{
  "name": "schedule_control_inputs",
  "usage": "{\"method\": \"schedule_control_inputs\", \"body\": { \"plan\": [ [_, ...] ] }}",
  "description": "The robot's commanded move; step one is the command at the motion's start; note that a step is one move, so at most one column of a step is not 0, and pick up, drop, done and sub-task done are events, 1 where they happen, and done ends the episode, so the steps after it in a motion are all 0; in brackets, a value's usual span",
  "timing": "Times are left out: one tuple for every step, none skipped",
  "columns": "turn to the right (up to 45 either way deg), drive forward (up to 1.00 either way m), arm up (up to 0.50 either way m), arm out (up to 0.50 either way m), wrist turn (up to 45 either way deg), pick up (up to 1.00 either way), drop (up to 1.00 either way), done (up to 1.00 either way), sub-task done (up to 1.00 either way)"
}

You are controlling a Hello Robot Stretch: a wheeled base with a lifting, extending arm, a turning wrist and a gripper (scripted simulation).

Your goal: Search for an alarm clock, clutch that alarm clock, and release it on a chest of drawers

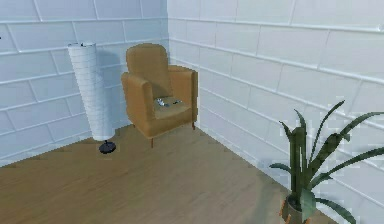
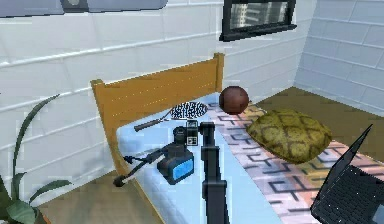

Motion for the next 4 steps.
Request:
{"method": "schedule_control_inputs", "body": {
  "plan": [
    [0.0,0.0,0.0,0.0,45.0,0.0,0.0,0.0,0.0],
    [0.0,0.0,0.0,0.0,21.0,0.0,0.0,0.0,0.0],
    [0.0,0.0,-0.3,0.0,0.0,0.0,0.0,0.0,0.0],
    [0.0,0.0,0.0,0.0,0.0,1.0,0.0,0.0,0.0]
  ]
}}
